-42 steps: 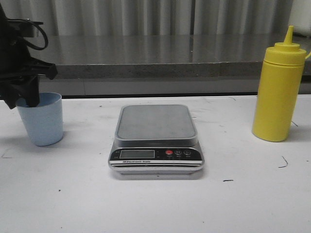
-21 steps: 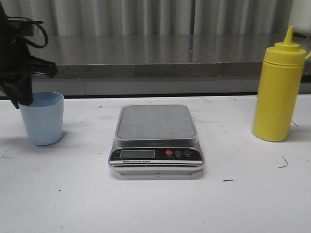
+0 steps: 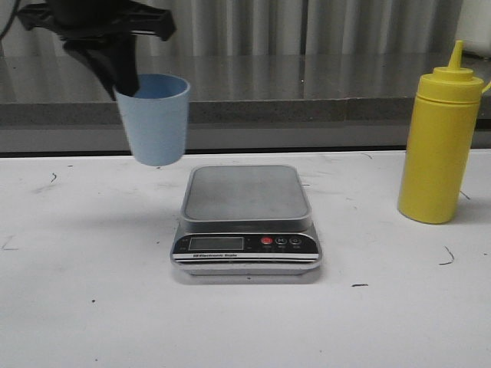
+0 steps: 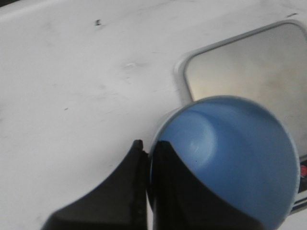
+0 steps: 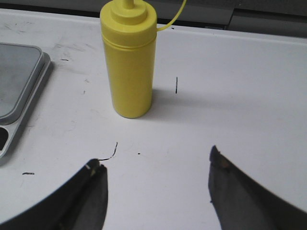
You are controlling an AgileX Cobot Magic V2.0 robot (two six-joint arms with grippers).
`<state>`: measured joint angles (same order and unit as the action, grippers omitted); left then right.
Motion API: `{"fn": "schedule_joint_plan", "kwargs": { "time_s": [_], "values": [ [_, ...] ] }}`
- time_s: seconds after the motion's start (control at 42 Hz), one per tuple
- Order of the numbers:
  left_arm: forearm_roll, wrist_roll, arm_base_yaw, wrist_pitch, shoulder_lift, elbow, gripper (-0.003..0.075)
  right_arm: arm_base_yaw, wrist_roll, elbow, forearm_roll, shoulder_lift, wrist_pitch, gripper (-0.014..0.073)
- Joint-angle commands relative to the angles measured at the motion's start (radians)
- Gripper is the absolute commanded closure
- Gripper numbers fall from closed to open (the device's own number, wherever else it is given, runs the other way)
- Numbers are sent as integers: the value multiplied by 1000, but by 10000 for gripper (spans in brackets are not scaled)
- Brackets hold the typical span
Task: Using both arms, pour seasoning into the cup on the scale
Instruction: 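Lift the blue cup with the left gripper and lower it onto the scale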
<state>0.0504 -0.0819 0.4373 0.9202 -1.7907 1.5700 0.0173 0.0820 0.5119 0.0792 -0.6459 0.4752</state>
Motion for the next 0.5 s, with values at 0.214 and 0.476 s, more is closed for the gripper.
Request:
{"fn": "schedule_joint_plan", "kwargs": {
  "time_s": [0.214,0.476],
  "values": [
    [-7,-61,101,-117,-5,97,741,-4,7,29,-9,-6,-66,114],
    [-41,-61,101,-26,-143,241,741,-4,7,29,-9,-6,-66,114]
  ]
}}
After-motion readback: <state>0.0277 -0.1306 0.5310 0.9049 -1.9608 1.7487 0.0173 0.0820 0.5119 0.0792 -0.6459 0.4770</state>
